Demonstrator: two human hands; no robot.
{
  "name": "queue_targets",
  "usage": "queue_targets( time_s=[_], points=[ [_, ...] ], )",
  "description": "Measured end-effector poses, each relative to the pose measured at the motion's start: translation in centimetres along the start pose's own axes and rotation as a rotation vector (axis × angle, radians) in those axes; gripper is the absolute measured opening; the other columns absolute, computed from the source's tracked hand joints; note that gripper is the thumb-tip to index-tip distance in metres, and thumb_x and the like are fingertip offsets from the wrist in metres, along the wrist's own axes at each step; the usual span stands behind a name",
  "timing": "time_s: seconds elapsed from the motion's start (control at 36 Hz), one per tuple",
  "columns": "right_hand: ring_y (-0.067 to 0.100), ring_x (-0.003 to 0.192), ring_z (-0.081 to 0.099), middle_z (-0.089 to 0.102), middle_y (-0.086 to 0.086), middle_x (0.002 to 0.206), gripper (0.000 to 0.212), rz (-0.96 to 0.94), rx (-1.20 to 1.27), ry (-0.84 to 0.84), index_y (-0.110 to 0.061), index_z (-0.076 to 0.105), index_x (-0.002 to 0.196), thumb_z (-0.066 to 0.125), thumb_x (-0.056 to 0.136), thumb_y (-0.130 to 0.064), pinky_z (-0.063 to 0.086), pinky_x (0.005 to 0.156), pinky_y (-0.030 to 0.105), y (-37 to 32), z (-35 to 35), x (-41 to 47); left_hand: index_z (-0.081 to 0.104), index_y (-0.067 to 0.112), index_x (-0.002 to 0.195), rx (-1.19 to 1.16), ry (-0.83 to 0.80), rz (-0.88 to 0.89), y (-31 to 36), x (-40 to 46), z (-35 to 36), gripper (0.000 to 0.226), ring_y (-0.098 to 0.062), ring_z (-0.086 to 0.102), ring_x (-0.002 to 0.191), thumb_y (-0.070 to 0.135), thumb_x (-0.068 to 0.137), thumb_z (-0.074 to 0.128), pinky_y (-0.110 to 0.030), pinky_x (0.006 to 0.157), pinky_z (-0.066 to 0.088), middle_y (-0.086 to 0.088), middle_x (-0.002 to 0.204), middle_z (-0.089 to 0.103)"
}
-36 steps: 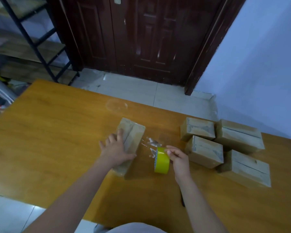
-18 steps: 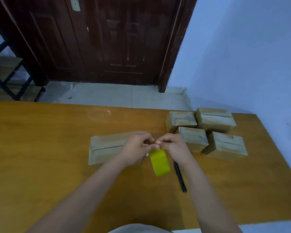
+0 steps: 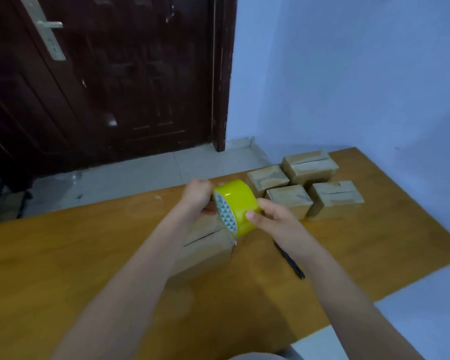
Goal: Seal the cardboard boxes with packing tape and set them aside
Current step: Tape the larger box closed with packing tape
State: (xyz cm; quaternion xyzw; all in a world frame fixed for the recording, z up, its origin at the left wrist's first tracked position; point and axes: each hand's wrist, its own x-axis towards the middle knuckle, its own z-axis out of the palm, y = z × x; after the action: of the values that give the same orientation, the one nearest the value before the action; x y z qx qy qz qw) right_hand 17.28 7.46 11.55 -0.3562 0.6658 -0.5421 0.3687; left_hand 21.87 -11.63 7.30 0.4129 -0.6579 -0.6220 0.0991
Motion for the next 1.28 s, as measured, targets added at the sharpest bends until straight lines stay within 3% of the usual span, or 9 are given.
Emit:
queue_targets(
  time_s=[0.11,0.22,0.47,0.61,0.81,0.89,1.11,1.19,1.28],
  points=[
    [0.017,0.058,0.043,0.044,0.005,0.064,0.038,0.189,-0.163,0.018,-0.008,0.052,0.067,0.056,0.094,-0.034,0.033,0.056,0.03,2.0,0.8,0.0,0.057,0.008,0.069,0.03,0.046,0.09,0.3,3.5,-1.4,0.02,-0.032,0.067,0.061,0.011,0.085,0.069,-0.053,0.079,0.055,-0.013,0.065,0.07],
    [0.016,0.053,0.034,0.033,0.004,0.059,0.042,0.292,-0.379,0.108,-0.02,0.041,0.062,0.055,0.091,-0.046,0.024,0.055,0.032,5.5,1.0,0.0,0.059,0.016,0.057,0.301,0.006,0.111,-0.4,4.1,-1.3,0.035,-0.027,0.068,0.07,0.031,0.088,0.067,-0.044,0.081,0.055,-0.001,0.057,0.067],
    [0.009,0.056,0.042,0.045,-0.003,0.065,0.038,0.478,-0.505,0.064,-0.017,0.06,0.093,0.043,0.094,-0.051,0.03,0.053,0.022,8.6,2.1,1.2,0.052,0.021,0.057,0.366,0.084,0.136,-5.6,5.5,0.2,0.039,-0.022,0.057,0.067,0.037,0.092,0.06,-0.028,0.058,0.035,-0.005,0.07,0.064],
    [0.008,0.051,0.033,0.035,-0.004,0.058,0.044,0.527,-0.626,0.031,-0.019,0.035,0.061,0.043,0.097,-0.044,0.022,0.047,0.023,10.8,2.6,1.7,0.052,0.024,0.056,0.367,0.015,0.089,-8.5,6.5,-0.1,0.04,-0.031,0.063,0.076,0.031,0.095,0.056,-0.031,0.062,0.039,-0.009,0.079,0.071],
    [0.01,0.055,0.039,0.042,-0.003,0.061,0.042,0.528,-0.654,0.022,-0.02,0.041,0.065,0.041,0.098,-0.045,0.029,0.051,0.026,11.3,3.0,2.0,0.053,0.024,0.057,0.355,0.059,0.102,-9.5,7.1,0.2,0.038,-0.025,0.061,0.072,0.033,0.094,0.057,-0.033,0.061,0.041,-0.007,0.08,0.071],
    [0.017,0.067,0.049,0.051,0.001,0.072,0.045,0.507,-0.701,0.031,-0.006,0.061,0.095,0.04,0.098,-0.045,0.033,0.056,0.03,11.3,2.9,2.1,0.054,0.025,0.058,0.356,0.061,0.107,-9.8,7.4,0.3,0.037,-0.025,0.061,0.071,0.035,0.093,0.058,-0.032,0.058,0.039,-0.007,0.078,0.071],
    [0.016,0.062,0.046,0.046,0.001,0.063,0.044,0.593,-0.684,0.028,-0.015,0.042,0.066,0.039,0.099,-0.045,0.032,0.057,0.03,13.2,3.3,2.5,0.051,0.022,0.059,0.482,-0.016,0.04,-9.3,7.8,0.7,0.042,-0.016,0.047,0.056,0.047,0.093,0.054,-0.028,0.05,0.03,0.001,0.058,0.05],
    [0.026,0.102,0.059,0.066,0.013,0.105,0.048,0.604,-0.673,0.032,-0.005,0.059,0.115,0.038,0.099,-0.045,0.042,0.085,0.033,13.6,3.7,3.1,0.059,0.019,0.068,0.502,-0.057,-0.028,-9.4,8.2,0.8,0.036,-0.02,0.055,0.073,0.045,0.093,0.055,-0.028,0.057,0.036,-0.001,0.074,0.06],
    [0.014,0.071,0.054,0.058,0.007,0.077,0.038,0.58,-0.627,0.037,-0.013,0.055,0.081,0.039,0.099,-0.042,0.043,0.067,0.03,13.9,3.6,3.6,0.072,0.012,0.099,0.522,-0.106,-0.108,-9.1,8.8,0.8,0.035,-0.026,0.059,0.103,0.043,0.092,0.058,-0.028,0.081,0.043,-0.007,0.113,0.067]
  ],
)
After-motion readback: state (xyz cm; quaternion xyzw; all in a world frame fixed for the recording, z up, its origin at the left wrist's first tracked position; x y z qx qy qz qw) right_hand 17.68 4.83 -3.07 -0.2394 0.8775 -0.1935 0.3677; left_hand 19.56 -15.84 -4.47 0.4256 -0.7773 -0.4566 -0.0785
